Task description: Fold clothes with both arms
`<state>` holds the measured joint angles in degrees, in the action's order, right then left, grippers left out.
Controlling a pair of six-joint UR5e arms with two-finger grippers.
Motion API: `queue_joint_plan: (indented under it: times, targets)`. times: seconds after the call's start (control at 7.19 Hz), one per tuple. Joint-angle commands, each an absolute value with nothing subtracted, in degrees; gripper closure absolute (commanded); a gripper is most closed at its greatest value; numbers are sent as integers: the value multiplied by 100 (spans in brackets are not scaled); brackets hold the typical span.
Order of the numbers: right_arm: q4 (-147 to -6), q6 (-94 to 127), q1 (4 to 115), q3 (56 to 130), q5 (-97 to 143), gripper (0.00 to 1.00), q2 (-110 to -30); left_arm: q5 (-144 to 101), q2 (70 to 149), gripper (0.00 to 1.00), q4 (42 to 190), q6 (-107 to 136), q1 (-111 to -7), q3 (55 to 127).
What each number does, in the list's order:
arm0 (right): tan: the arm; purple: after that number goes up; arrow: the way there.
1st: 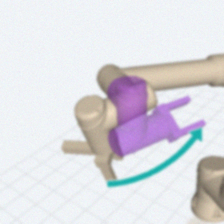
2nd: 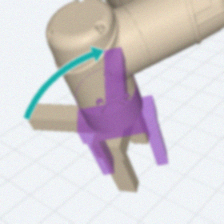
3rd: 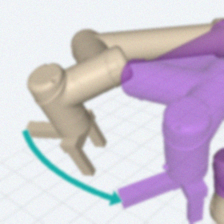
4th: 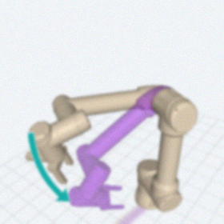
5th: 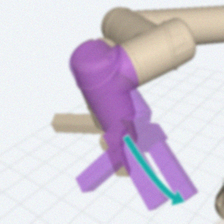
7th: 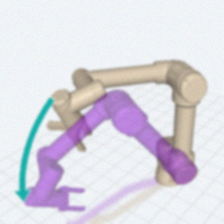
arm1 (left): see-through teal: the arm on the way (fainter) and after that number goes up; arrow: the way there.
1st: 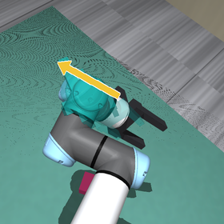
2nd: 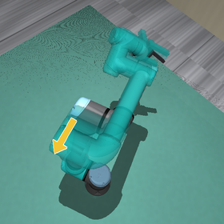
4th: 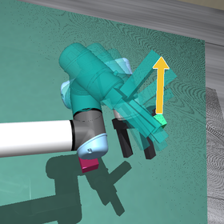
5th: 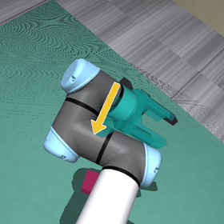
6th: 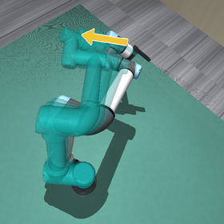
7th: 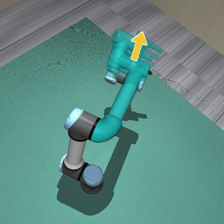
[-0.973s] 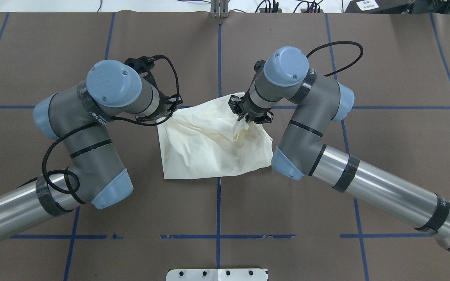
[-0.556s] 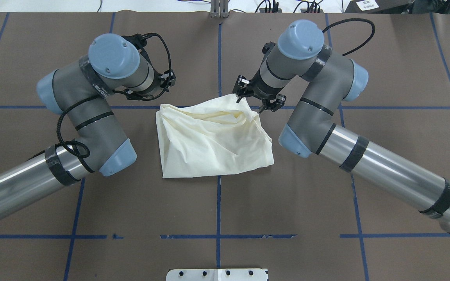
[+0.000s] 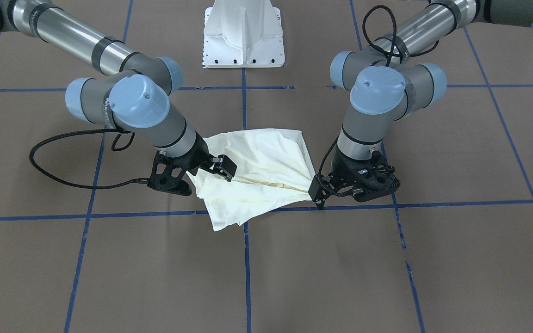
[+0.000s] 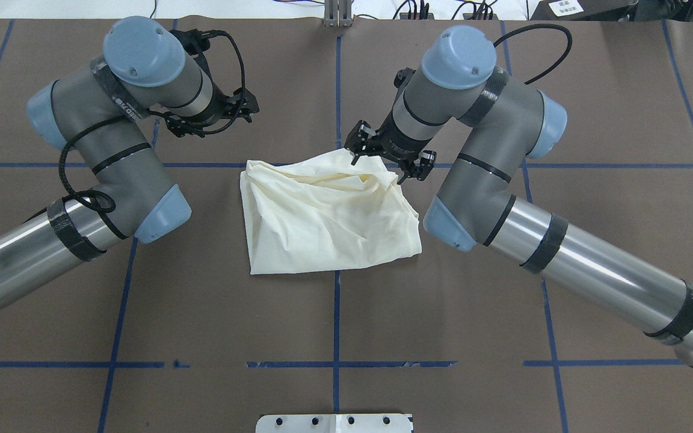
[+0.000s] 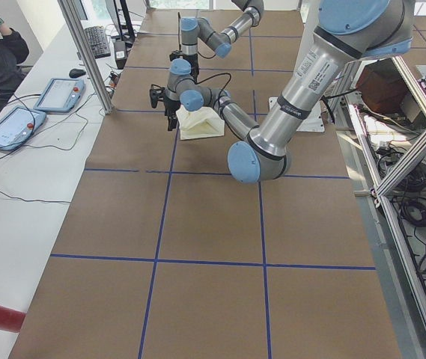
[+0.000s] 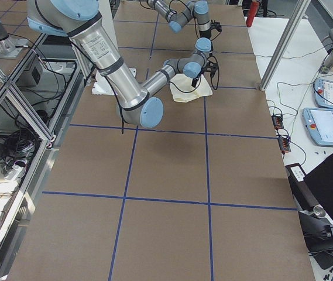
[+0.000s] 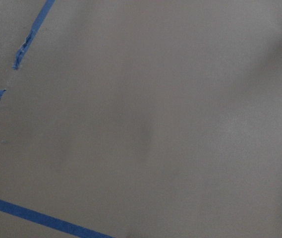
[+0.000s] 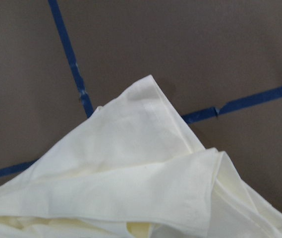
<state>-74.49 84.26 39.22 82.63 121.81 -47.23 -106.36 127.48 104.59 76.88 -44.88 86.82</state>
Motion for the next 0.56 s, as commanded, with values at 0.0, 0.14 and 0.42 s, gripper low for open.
queue_joint_plan:
  times: [0.0, 0.14, 0.42]
  targets:
    - [-8801, 8350, 3211, 8778, 11377, 0, -4510, -10670, 12604, 1, 10476, 7646, -4526, 8911]
    - [-9198, 8097, 2877, 8728, 10947, 0, -4370, -10679, 12517, 1, 10485, 7646, -4526, 8990]
    - [-9378, 7456, 2725, 8065, 10469, 0, -4001, -10679, 12393, 1, 10477, 7664, -4526, 9149]
